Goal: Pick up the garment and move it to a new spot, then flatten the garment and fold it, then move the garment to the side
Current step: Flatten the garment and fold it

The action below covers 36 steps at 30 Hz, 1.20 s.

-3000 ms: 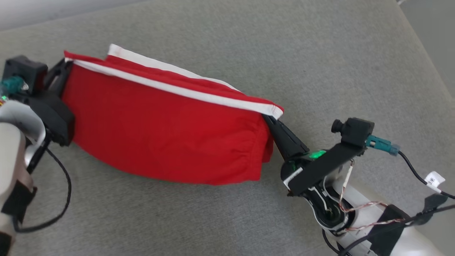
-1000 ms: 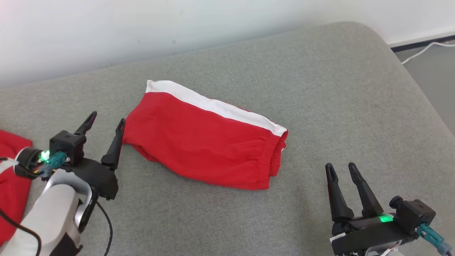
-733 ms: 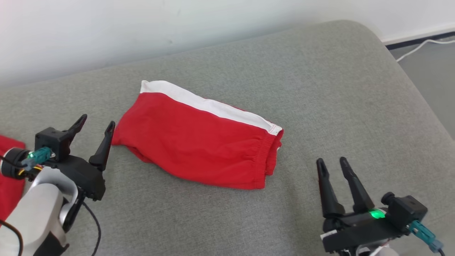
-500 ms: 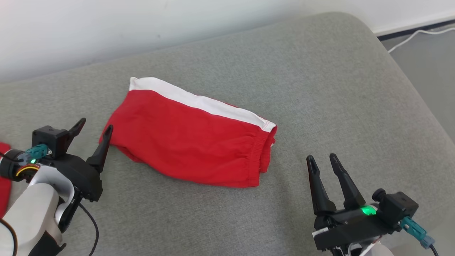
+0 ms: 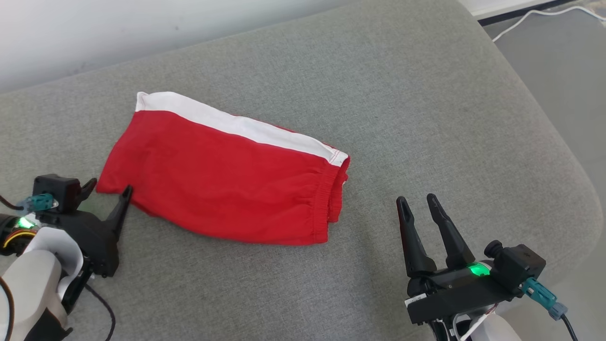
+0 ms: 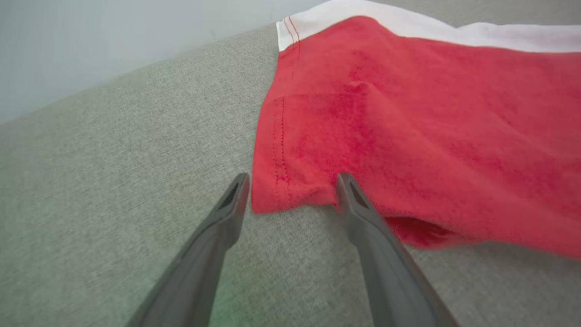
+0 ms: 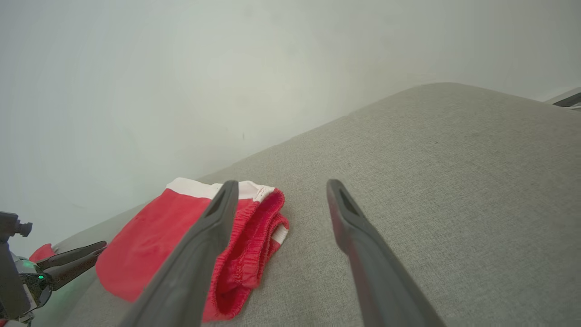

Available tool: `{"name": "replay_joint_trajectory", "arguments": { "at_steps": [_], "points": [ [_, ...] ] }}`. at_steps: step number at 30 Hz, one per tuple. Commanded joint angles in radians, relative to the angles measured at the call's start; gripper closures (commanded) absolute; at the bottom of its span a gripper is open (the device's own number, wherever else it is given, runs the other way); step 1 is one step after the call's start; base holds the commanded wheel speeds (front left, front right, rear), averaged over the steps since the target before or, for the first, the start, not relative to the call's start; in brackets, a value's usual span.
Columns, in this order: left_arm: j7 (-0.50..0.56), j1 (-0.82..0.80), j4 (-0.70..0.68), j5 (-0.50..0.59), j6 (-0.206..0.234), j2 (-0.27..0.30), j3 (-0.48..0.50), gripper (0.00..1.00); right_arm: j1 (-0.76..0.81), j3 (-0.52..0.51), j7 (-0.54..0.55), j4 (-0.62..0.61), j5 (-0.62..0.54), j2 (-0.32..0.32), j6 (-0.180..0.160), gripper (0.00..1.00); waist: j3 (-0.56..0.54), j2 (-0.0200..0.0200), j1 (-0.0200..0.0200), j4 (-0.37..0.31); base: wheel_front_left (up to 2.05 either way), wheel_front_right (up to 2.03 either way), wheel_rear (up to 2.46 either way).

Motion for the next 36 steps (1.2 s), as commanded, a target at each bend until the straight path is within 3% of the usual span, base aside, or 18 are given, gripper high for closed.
{"name": "replay_joint_trajectory", "arguments": {
  "at_steps": [1,9,10,11,12,18,36],
  "points": [
    [-0.001,-0.004,0.015,-0.003,0.000,0.006,-0.003,0.00,-0.011,0.001,-0.002,0.002,0.002,0.002,0.000,0.00,0.006,0.0000,0.0000,-0.005,0.00,0.00,0.00],
    [-0.003,-0.029,0.115,-0.014,-0.013,-0.021,-0.024,0.00,-0.022,0.015,-0.002,0.013,-0.003,0.005,0.000,0.00,0.018,0.0000,0.0000,-0.018,0.00,0.00,0.00],
    [-0.004,-0.031,0.122,-0.013,-0.016,-0.026,-0.030,0.28,-0.023,0.016,-0.002,0.014,-0.004,0.004,0.000,0.00,0.018,0.0000,0.0000,-0.018,0.00,0.00,0.00],
    [-0.011,-0.034,0.124,-0.008,-0.018,-0.031,-0.035,0.85,-0.022,0.014,-0.002,0.014,-0.006,0.003,0.000,0.00,0.017,0.0000,0.0000,-0.018,0.00,0.00,0.00],
    [-0.019,-0.037,0.125,-0.007,-0.019,-0.036,-0.038,1.00,-0.020,0.011,-0.002,0.013,-0.009,0.003,0.000,0.00,0.015,0.0000,0.0000,-0.016,0.00,0.00,0.00],
    [-0.069,-0.017,0.112,0.015,-0.006,-0.064,-0.068,1.00,0.001,0.003,-0.002,0.010,-0.017,-0.002,0.000,0.00,-0.015,0.0000,0.0000,0.011,0.00,0.00,0.00],
    [-0.161,0.243,-0.086,-0.041,0.115,-0.140,-0.065,1.00,0.090,-0.060,-0.002,0.020,-0.037,-0.038,0.000,0.00,-0.161,0.0000,0.0000,0.140,0.00,0.00,0.00]
  ]
}}
